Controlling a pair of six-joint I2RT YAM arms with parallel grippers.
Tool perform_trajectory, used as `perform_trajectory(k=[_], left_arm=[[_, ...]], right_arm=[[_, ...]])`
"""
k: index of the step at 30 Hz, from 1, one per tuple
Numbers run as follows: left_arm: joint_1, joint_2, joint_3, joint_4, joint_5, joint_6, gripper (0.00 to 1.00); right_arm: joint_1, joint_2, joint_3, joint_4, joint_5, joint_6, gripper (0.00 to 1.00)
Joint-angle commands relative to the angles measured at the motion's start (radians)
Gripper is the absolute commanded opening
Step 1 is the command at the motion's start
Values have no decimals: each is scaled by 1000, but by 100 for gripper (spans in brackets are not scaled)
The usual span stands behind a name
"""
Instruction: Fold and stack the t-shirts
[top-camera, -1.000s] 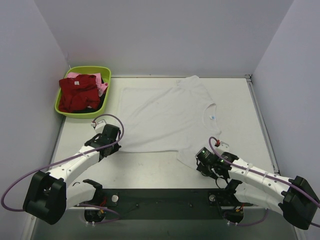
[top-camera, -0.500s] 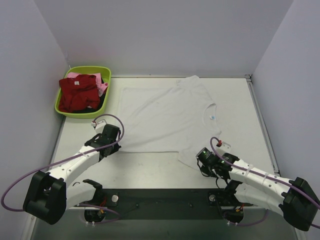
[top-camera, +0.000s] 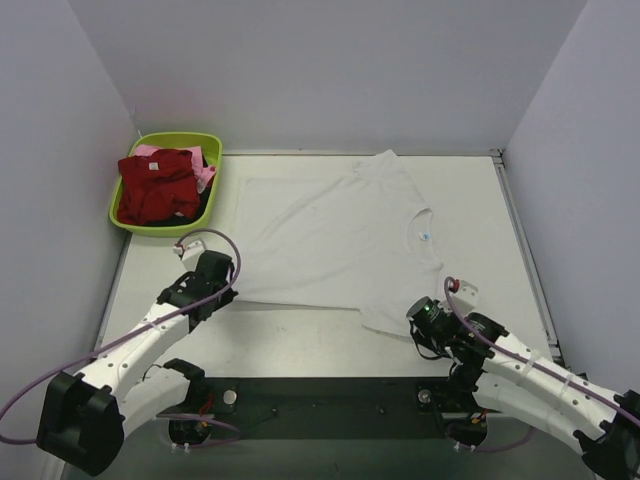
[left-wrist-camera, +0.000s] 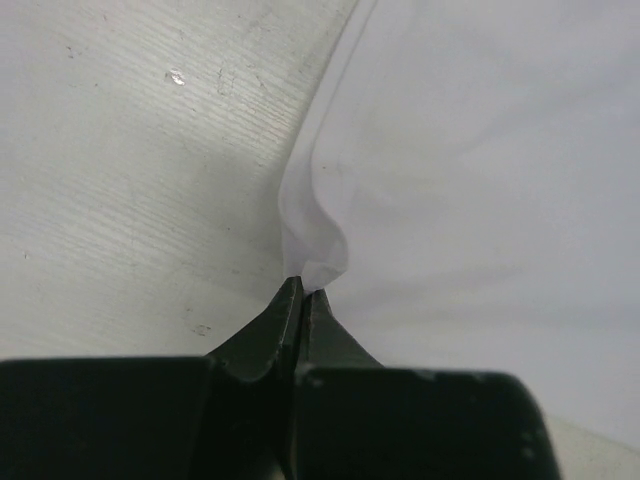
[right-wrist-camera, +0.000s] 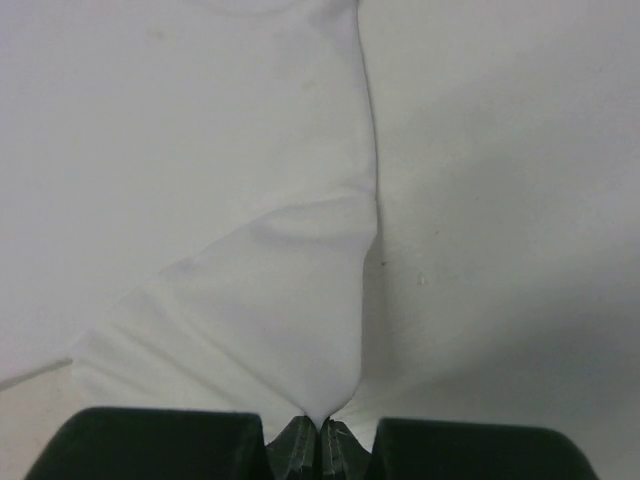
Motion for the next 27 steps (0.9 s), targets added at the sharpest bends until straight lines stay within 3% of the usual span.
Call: perform_trajectory(k=[1, 7, 18, 27], left_arm=[[5, -45, 13, -43, -29, -10, 0], [5, -65, 26, -73, -38, -11, 0], [7, -102, 45, -114, -75, -7, 0], [5, 7, 123, -62, -83, 12, 0]], right_arm=[[7, -43, 130, -147, 157, -89, 0], [8, -48, 252, -180, 237, -153, 0], [7, -121, 286, -250, 303, -172, 0], [2, -17, 353, -182, 341, -233, 0]])
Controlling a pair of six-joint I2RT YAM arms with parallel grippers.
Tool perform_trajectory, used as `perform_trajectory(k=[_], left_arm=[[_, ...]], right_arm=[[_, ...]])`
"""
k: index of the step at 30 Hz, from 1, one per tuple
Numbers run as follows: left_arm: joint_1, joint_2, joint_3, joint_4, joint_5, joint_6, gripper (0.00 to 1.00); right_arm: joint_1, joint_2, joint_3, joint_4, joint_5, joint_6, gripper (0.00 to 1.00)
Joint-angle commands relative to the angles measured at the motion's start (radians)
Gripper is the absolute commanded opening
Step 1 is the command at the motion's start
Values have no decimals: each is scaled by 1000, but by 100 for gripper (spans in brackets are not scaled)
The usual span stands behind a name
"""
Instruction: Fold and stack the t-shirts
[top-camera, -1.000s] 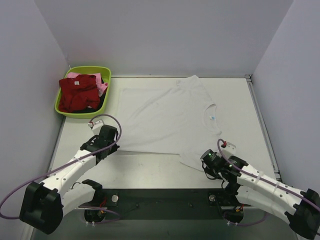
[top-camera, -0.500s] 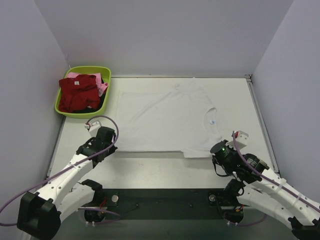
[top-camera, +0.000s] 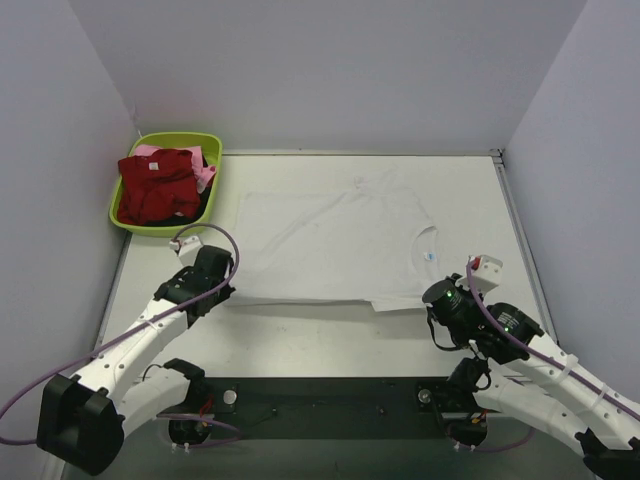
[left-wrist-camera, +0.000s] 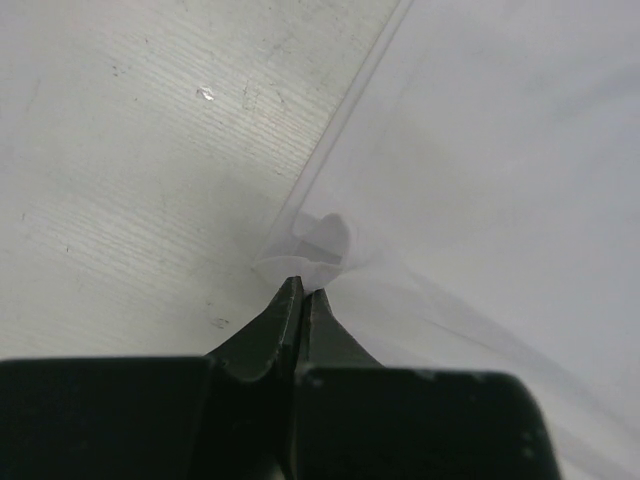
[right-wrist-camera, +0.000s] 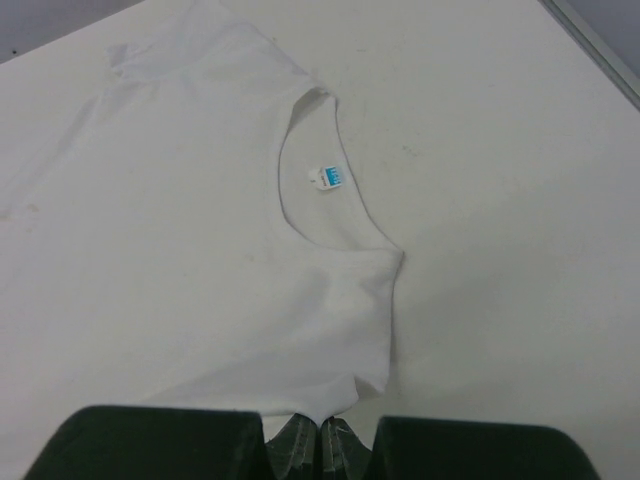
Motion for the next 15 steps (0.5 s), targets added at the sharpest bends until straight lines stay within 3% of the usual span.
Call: perform_trajectory(k=[1, 7, 15], left_arm=[[5, 49, 86, 40, -42, 15, 0], [5, 105, 137, 55, -59, 32, 0], [7, 177, 206, 64, -93, 41, 0]], right_arm=[[-5, 50, 50, 21, 82, -60, 0], [-46, 122, 67, 115, 33, -138, 0], [-194, 199, 70, 279, -105, -276, 0]])
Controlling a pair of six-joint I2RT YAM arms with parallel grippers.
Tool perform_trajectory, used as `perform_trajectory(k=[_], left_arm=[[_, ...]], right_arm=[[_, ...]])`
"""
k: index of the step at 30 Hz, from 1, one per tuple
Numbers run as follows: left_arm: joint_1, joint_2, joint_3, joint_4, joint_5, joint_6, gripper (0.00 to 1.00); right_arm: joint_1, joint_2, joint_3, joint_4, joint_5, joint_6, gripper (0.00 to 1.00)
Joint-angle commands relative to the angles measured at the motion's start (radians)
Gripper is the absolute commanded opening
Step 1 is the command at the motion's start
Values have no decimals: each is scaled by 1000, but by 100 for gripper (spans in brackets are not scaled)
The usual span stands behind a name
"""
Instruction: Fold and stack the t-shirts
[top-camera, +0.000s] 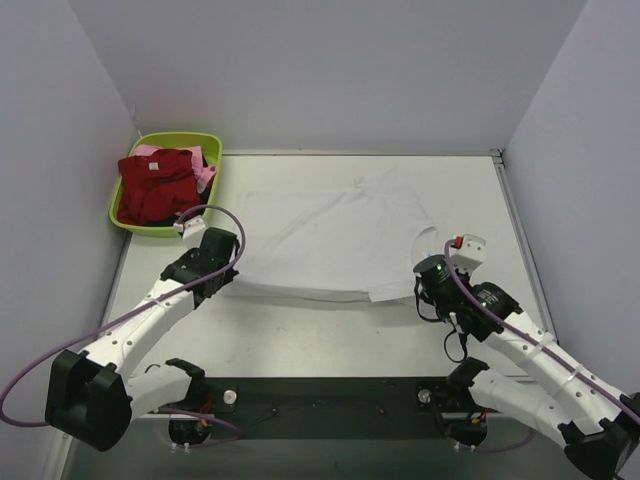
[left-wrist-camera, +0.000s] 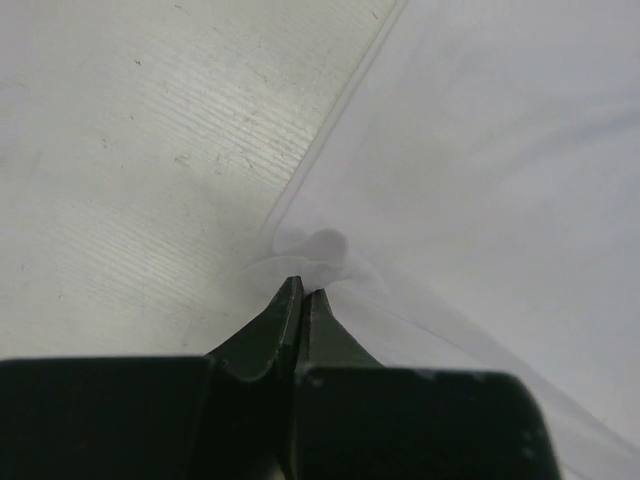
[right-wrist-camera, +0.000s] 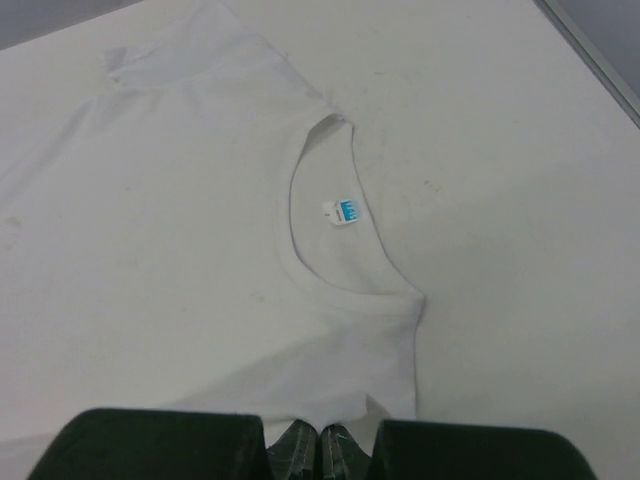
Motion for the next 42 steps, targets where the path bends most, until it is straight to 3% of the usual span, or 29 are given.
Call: perform_trajectory(k=[1, 19, 42], left_arm=[[7, 43, 75, 42, -43, 15, 0], [8, 310, 155, 133, -63, 6, 0], [71, 430, 195, 199, -18, 6, 0]], right_arm=[[-81, 41, 35, 102, -81, -110, 0], [-295, 337, 150, 328, -309, -262, 0], [-332, 668, 383, 391, -414, -328, 0]])
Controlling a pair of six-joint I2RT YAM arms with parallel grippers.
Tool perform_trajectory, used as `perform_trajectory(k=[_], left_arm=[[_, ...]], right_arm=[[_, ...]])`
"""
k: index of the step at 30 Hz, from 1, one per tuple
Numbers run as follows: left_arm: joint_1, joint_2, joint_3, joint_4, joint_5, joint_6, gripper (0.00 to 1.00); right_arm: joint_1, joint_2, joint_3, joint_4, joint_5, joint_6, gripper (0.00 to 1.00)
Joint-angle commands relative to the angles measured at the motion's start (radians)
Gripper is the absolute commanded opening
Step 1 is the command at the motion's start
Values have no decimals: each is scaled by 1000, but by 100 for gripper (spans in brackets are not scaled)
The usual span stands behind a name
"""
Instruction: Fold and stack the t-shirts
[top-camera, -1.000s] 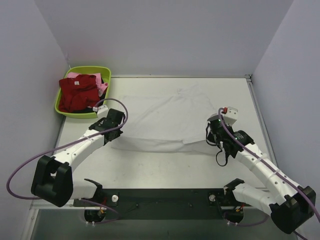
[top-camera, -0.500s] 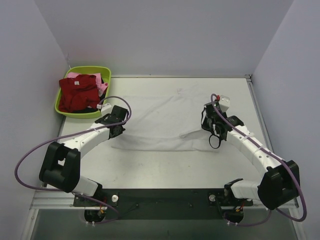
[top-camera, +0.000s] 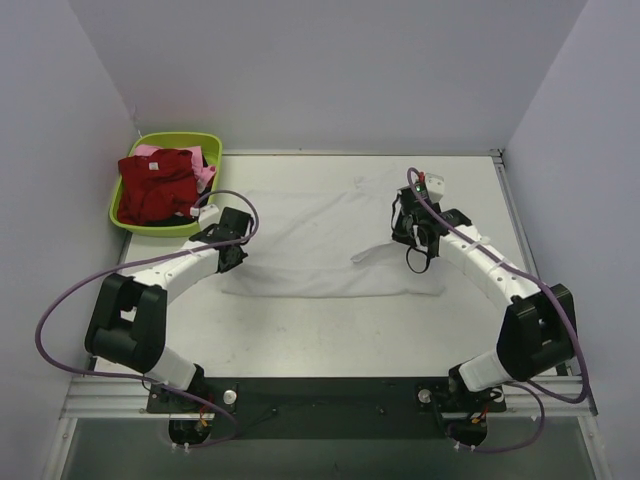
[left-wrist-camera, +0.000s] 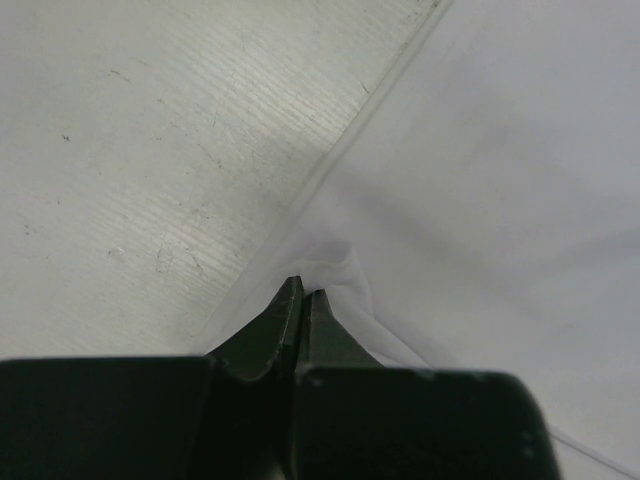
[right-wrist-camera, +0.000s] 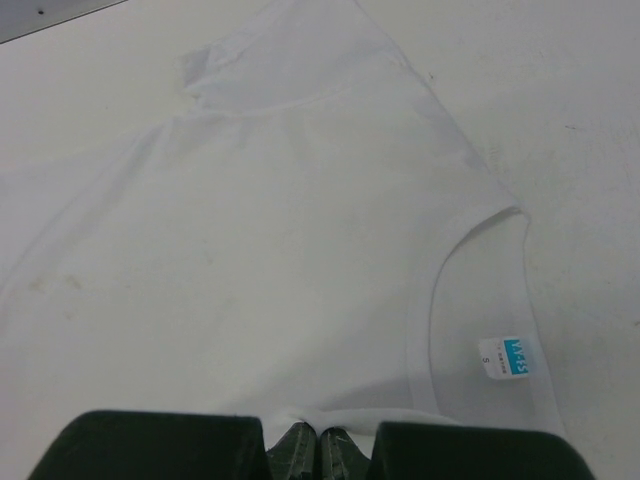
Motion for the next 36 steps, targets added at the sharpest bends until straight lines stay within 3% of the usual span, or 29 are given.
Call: perform_trajectory(k=[1, 25, 27, 28, 30, 31, 32, 34, 36], left_arm=[[13, 8, 31, 52, 10, 3, 0], [51, 95, 23, 101, 24, -3, 1], [51, 98, 26, 104, 24, -3, 2], [51, 98, 26, 106, 25, -5, 5], [51, 95, 28, 111, 28, -5, 38], [51, 92, 28, 108, 28, -8, 54], [51, 84, 28, 106, 27, -11, 91], [51, 72, 25, 105, 24, -14, 92], [51, 41, 21, 95, 13, -22, 92]], right_arm=[[-6, 44, 64, 5, -18, -18, 0], [-17, 246, 170, 8, 51, -21, 0], [-18, 259, 174, 9, 71, -23, 7], [-18, 263, 182, 8, 79, -24, 22], [-18, 274, 188, 8, 105, -29, 43], [-18, 274, 191, 9, 110, -32, 60], [-18, 274, 191, 11, 120, -35, 66], [-17, 265, 174, 26, 133, -35, 78], [-15, 233, 156, 49, 140, -35, 84]])
